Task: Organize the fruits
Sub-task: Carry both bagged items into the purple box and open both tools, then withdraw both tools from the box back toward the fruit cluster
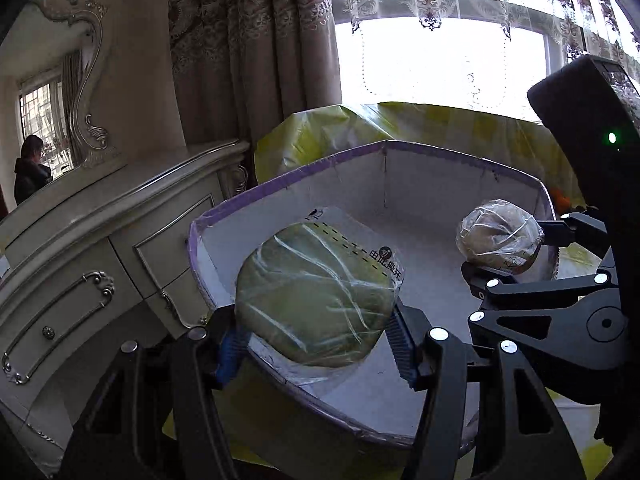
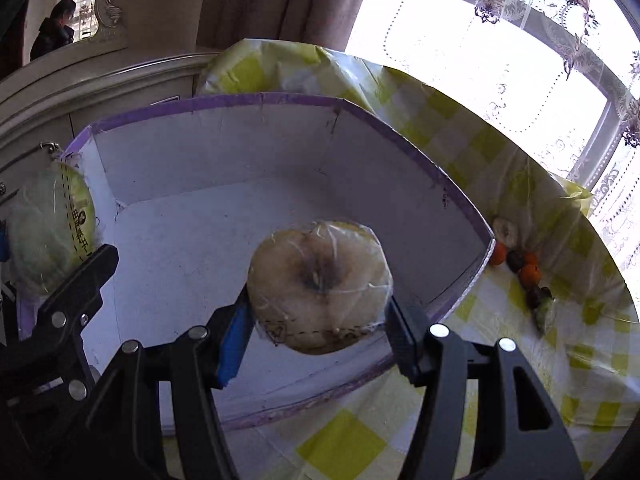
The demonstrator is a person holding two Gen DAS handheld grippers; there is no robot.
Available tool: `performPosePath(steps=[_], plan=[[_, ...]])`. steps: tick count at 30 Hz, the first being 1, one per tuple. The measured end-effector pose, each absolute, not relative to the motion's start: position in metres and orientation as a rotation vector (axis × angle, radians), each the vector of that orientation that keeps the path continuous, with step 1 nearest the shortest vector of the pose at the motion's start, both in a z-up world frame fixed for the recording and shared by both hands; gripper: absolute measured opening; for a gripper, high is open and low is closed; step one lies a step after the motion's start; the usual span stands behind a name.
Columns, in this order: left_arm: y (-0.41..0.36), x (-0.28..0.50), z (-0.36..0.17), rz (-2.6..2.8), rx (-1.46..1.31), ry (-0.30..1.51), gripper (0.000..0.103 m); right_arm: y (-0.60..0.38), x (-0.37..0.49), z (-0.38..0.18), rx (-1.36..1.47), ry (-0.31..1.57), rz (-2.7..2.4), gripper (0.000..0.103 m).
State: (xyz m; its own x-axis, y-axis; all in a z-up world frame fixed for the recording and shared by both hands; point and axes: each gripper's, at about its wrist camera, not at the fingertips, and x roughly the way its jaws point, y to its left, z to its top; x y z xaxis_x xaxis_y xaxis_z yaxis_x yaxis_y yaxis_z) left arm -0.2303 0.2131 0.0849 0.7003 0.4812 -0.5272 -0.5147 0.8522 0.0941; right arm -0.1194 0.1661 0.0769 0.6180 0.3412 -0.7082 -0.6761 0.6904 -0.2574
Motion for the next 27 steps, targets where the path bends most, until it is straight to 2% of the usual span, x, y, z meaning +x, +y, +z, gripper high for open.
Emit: performPosePath(steps=[2,5,13,15,16,21,27], plan=[[0.215,-0.228,0.087,0.542,-0.053,0.591,0.059,0.164,-0.117,0.076,-0.538,0.678,0.623,0.065],[0.22,-0.225,0.087,0.529,-0.055,0.606,0.062,0.16,-0.115,0.075,-0.525,0.662,0.606,0.077],[0.221,-0.226,0.088,0.543,-0.051,0.588,0.071,0.151,-0.118,0.076,-0.479,0.62,0.625,0.078],[0.222,-0.226,0.09,0.576,-0.028,0.578,0.079,0.149,-0.118,0.076,-0.476,0.621,0.629,0.078],[0.223,-0.226,0.091,0.607,-0.013,0.575,0.087,0.148,-0.117,0.076,-0.476,0.623,0.633,0.078],[0.237,-0.227,0.087,0.573,-0.11,0.613,0.087,0.148,-0.12,0.076,-0.47,0.61,0.649,0.083],[0.227,-0.227,0.092,0.61,-0.037,0.584,0.087,0.14,-0.125,0.082,-0.445,0.551,0.641,0.084]])
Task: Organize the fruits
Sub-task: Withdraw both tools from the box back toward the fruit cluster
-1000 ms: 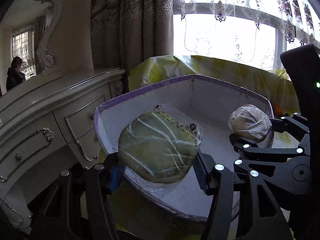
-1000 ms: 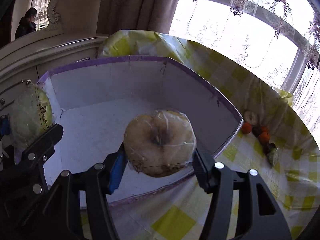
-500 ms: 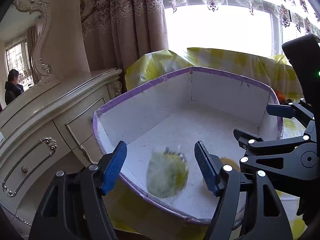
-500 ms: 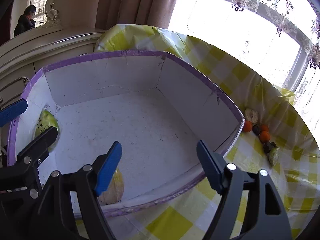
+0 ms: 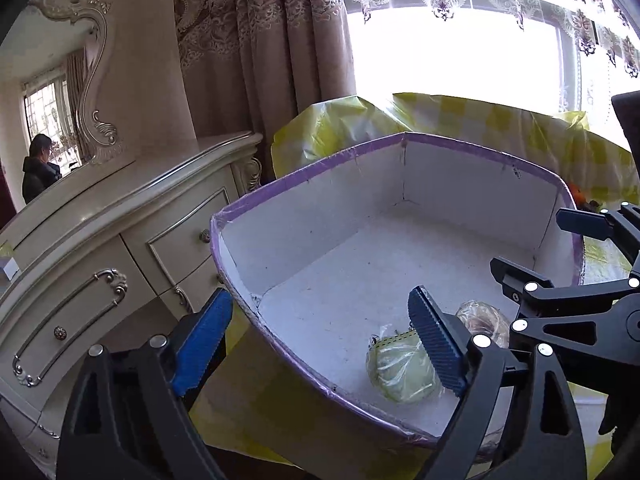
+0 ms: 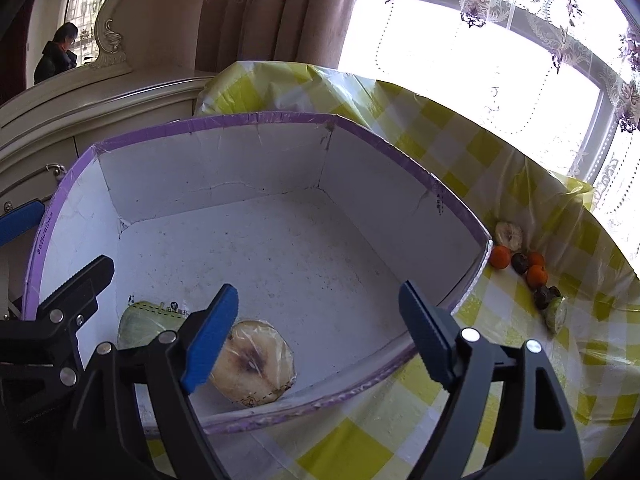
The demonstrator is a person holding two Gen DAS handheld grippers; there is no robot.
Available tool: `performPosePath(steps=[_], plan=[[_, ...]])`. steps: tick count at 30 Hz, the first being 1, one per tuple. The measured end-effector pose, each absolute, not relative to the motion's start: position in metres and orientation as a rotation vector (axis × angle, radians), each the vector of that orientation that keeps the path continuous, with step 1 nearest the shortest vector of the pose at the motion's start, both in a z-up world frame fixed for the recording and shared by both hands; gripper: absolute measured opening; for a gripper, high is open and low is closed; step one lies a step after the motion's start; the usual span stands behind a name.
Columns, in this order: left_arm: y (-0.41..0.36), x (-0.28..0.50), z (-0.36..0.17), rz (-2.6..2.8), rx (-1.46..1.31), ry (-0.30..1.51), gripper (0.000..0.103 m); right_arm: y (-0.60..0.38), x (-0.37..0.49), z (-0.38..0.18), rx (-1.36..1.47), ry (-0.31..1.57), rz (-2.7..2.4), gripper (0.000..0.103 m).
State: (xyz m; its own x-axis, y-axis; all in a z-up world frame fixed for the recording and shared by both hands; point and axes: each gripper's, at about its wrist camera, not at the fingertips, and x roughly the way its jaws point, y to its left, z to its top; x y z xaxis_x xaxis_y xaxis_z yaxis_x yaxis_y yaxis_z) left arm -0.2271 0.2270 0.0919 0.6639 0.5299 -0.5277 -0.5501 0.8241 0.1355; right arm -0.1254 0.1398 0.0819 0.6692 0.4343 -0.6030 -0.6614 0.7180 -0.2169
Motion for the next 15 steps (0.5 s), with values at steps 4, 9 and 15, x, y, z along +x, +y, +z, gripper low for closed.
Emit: performPosePath(steps=[4,9,15], plan=[[0.201,-0.245,0.117,0.663,0.067,0.38,0.087,0.111,-0.136,0.101,-0.339,0.419,0.638,0.094],[0.153,-0.251,0.141,0.599,0.154,0.169,0.087,0.044,-0.135,0.113,-0.11,0.292,0.589,0.101],[0.085,-0.218,0.147,0.366,0.215,0.119,0.087,-0.036,-0.107,0.095,0.052,0.313,0.41,0.101]])
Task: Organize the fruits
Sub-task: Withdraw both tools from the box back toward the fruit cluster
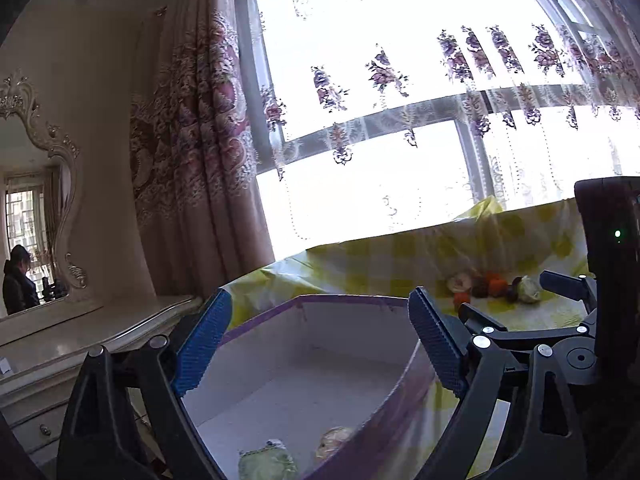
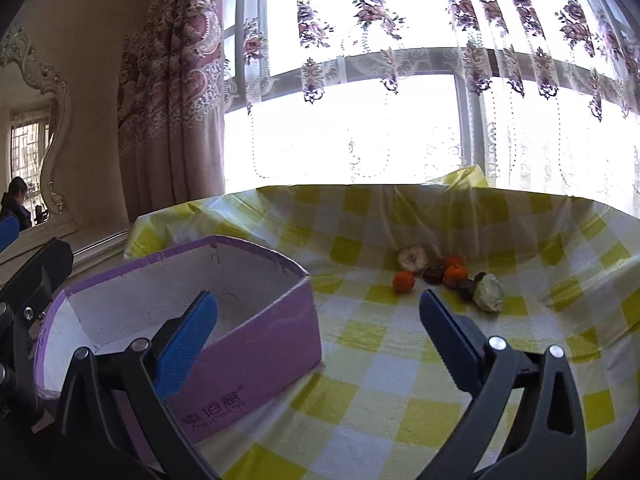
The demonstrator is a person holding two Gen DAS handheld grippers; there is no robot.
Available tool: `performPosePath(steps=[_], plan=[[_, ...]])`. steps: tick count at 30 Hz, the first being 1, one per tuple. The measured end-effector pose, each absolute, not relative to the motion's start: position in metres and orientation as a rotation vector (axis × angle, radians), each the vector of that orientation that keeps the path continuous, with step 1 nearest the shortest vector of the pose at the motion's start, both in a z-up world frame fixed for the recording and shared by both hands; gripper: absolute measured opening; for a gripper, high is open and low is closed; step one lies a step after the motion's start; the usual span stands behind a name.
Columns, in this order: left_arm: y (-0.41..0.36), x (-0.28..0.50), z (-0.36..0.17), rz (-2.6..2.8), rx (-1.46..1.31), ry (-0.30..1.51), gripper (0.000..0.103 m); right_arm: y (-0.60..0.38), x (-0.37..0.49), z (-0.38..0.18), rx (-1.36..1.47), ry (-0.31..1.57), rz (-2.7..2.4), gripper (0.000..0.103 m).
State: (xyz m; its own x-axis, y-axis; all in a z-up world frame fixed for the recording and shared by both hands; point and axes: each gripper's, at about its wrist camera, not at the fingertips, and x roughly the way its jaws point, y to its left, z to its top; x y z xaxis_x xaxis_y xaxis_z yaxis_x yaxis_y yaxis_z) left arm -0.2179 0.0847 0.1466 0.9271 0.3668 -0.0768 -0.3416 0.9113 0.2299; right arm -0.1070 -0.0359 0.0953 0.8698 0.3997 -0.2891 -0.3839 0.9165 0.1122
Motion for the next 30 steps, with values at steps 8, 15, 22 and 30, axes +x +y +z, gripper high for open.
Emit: performPosePath(steps=[8,15,22,30], plan=[[0.028,-0.132,0.122,0.045,0.167,0.273,0.087,-0.133,-0.052,0.056,0.217,0.45,0.125,0.101],[0.024,-0.022,0.067,-0.096,-0.028,0.62,0.087,-0.172,-0.002,0.023,0.221,0.627,-0.042,0.101],[0.029,0.024,0.024,-0.083,-0.059,0.751,0.087,-0.185,0.031,0.008,0.248,0.714,-0.041,0.101],[0.043,0.05,0.017,-0.163,-0.2,0.81,0.087,-0.167,0.069,0.007,0.162,0.732,0.079,0.101]])
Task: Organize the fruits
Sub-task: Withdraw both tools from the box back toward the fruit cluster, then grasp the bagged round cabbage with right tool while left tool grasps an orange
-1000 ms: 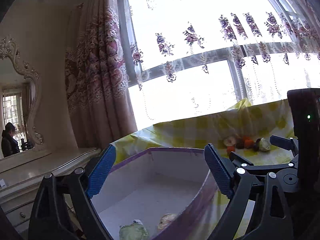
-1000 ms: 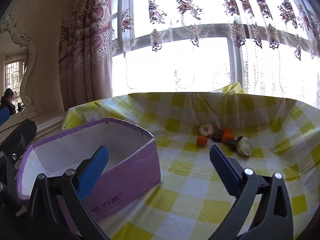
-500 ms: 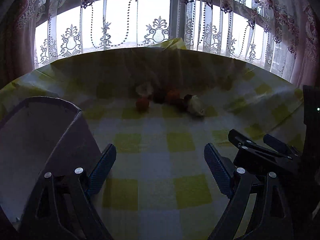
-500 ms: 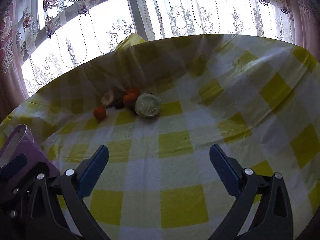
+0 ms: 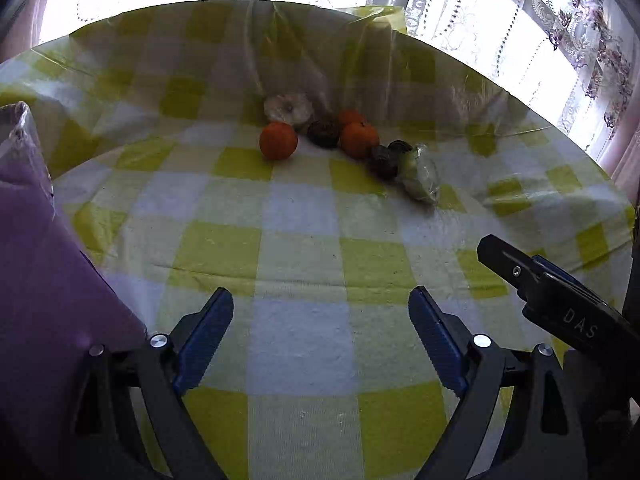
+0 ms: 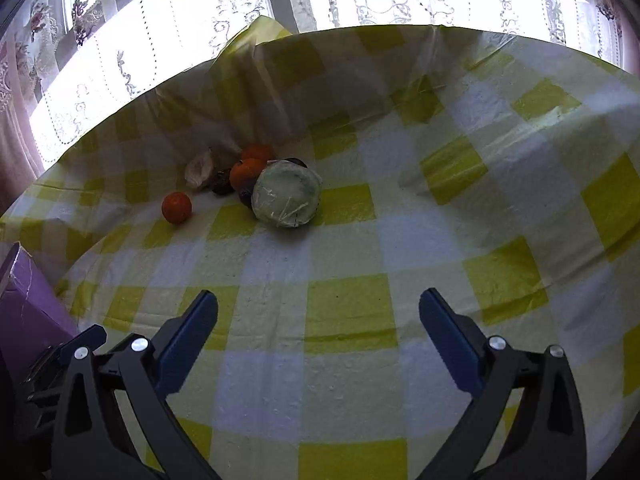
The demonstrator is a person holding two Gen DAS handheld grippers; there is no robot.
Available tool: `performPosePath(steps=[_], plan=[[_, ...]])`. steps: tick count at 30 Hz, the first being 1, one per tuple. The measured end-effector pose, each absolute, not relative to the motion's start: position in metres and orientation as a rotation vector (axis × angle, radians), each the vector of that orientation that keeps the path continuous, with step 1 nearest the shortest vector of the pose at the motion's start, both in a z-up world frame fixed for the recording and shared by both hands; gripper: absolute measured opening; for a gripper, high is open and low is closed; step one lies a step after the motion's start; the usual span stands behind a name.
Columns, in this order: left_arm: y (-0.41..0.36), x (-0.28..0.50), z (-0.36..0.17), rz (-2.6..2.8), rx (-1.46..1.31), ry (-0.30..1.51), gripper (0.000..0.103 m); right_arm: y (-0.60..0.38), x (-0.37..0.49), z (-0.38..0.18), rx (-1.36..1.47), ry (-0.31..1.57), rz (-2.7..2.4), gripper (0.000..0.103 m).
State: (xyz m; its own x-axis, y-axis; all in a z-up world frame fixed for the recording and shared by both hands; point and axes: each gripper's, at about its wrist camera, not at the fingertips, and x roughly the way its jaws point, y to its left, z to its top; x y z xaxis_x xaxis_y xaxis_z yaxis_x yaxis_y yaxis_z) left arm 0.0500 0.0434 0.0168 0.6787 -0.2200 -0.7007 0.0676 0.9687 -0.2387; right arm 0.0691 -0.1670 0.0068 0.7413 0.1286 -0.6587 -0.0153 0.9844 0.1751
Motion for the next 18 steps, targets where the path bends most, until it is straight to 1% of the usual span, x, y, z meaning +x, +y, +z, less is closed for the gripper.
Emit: performPosePath(steps=[5,9,14,16,17,18], plan=[[0.045,0.05,0.014,-0.177,-0.223,0.822,0.087,-0.154,0.109,0.006,0.107,0.751,0.111,0.101],[0.046,0.054,0.01,-0.172,-0.227,0.849,0.087,-0.15,0.148,-0.001,0.089,0.823,0.111,0.101],[0.045,0.054,0.01,-0.167,-0.219,0.856,0.087,-0.142,0.187,-0.005,0.069,0.856,0.12,0.101],[0.045,0.054,0.011,-0.166,-0.217,0.857,0.087,-0.137,0.199,-0.007,0.056,0.869,0.135,0.097],[0.045,0.054,0.011,-0.167,-0.216,0.858,0.087,-0.134,0.204,-0.008,0.047,0.881,0.141,0.093],[0.046,0.054,0.011,-0.167,-0.217,0.858,0.087,-0.131,0.208,-0.011,0.036,0.901,0.147,0.084]])
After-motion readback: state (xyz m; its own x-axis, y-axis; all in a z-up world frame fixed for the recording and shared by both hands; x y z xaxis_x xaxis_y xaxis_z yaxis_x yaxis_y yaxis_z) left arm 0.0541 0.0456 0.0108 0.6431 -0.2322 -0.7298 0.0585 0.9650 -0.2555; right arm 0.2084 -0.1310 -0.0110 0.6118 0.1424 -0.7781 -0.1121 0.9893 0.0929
